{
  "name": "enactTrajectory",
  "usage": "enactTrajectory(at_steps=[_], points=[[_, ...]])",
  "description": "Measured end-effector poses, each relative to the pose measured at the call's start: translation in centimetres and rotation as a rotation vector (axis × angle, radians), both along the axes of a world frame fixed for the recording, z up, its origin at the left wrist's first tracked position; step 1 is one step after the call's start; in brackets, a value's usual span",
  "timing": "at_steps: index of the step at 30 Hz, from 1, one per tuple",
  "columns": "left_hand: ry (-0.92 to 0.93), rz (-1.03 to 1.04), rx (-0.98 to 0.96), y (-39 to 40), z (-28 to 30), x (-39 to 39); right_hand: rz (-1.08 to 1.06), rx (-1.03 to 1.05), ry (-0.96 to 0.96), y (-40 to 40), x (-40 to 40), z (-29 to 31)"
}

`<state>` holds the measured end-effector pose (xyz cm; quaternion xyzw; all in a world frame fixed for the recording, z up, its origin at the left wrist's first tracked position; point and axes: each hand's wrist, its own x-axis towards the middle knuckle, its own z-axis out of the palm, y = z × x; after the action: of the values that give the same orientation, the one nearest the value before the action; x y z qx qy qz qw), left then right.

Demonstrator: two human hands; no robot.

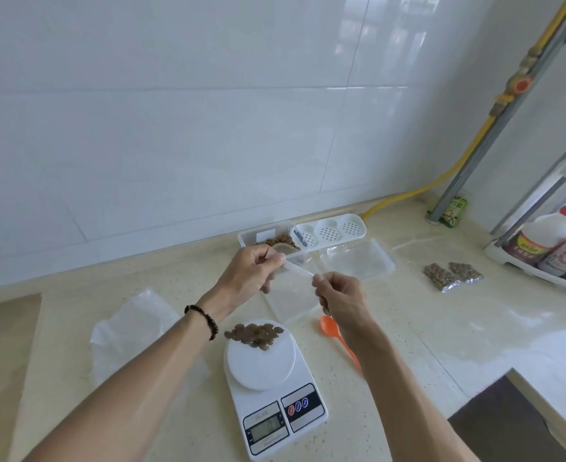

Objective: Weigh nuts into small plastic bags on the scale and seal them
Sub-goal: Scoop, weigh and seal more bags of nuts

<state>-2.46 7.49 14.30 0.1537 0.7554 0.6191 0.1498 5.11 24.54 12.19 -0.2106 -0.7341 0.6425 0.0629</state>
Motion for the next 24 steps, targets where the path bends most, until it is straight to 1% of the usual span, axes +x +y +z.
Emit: enactTrajectory(at_steps=[3,8,11,13,15,17,20,22,24], points=[[0.030,-0.007,-0.012,-0.3,0.7,0.2,0.027,0.018,0.055,-0.4,0.0,0.7],[0.060,0.056,0.027,-0.5,1.8,0.3,0.047,0.055,0.138,-0.8,0.4,2.6],[0.067,0.054,0.082,-0.3,2.2,0.7,0.116,0.160,0.153,-0.9,0.4,3.7],[0.041,0.045,0.121,-0.2,2.4,0.8,0.090,0.229,0.152,-0.9,0.2,4.0],[0.033,0.013,0.100,-0.3,2.6,0.9,0.038,0.245,0.136,-0.7,0.1,4.0],[0.035,-0.012,0.060,-0.5,2.9,0.8,0.007,0.216,0.115,-0.1,0.3,4.2],[0.073,-0.020,0.023,-0.5,2.9,0.7,0.088,0.203,0.094,0.4,0.7,4.9],[0.118,-0.029,0.004,0.0,3.0,0.8,0.165,0.251,0.126,0.2,0.5,5.5],[0.150,-0.048,0.000,0.8,3.1,1.0,0.190,0.347,0.161,0.1,0.0,6.1]])
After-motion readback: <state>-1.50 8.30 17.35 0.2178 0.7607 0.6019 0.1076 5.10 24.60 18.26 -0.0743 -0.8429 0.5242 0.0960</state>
